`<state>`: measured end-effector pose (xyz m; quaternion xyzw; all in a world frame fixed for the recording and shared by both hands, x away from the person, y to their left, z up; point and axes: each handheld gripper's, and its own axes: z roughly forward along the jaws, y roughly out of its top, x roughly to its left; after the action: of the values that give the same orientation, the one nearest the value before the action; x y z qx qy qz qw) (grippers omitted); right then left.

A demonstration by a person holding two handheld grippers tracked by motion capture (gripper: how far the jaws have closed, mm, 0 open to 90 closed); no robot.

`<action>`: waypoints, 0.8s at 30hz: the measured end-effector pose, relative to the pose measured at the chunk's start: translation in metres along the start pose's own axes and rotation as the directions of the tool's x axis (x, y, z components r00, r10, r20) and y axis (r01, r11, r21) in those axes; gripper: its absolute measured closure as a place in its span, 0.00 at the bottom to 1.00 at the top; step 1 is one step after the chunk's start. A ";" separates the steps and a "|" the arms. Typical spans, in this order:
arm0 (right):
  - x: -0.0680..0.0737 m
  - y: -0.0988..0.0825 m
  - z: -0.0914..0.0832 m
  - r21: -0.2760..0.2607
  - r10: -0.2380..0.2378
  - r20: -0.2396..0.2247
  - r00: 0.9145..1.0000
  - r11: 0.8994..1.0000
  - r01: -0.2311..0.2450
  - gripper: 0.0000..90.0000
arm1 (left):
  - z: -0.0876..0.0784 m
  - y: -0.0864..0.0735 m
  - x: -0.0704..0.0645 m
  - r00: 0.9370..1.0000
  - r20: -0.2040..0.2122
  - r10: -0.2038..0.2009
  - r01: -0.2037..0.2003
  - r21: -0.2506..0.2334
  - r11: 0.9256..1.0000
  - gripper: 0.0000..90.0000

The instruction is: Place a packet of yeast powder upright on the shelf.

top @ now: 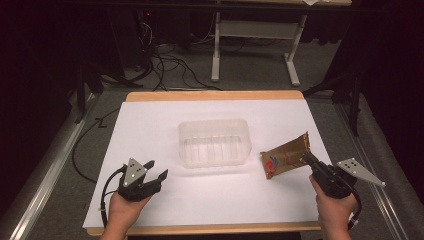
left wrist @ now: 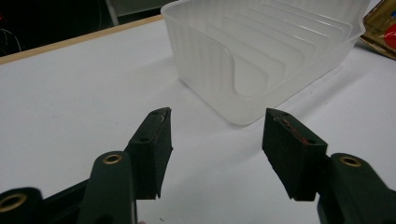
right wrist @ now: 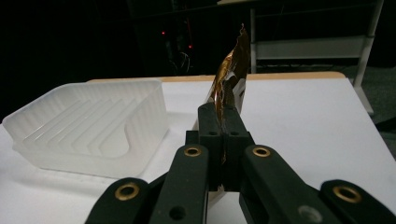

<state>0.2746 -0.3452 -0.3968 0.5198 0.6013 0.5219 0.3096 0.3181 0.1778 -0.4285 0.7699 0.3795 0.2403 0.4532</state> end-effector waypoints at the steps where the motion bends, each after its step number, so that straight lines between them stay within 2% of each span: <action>1: 0.000 0.000 0.000 0.000 0.000 0.000 1.000 1.000 0.000 1.00 | 0.000 0.000 0.000 1.000 0.000 0.000 0.000 0.000 1.000 0.48; 3: 0.005 0.003 -0.001 -0.016 -0.030 0.012 0.999 0.999 0.030 1.00 | -0.001 0.000 0.000 1.000 0.002 0.002 -0.002 -0.001 1.000 0.48; 10: 0.014 0.009 -0.001 -0.049 -0.068 0.032 0.997 0.996 0.070 1.00 | -0.002 0.000 -0.001 1.000 0.001 0.007 -0.007 -0.020 1.000 0.48; 20: 0.032 0.015 0.002 -0.086 -0.095 0.071 0.993 0.991 0.101 1.00 | -0.005 0.000 0.000 1.000 -0.002 0.010 -0.010 -0.042 0.999 0.47; 24: 0.037 0.017 0.006 -0.081 -0.103 0.080 0.992 0.991 0.109 1.00 | -0.007 -0.001 0.001 1.000 -0.007 0.004 -0.004 -0.046 0.999 0.46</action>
<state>0.2753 -0.3102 -0.3760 0.4928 0.5932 0.5100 0.3812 0.3130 0.1824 -0.4261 0.7593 0.3737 0.2525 0.4690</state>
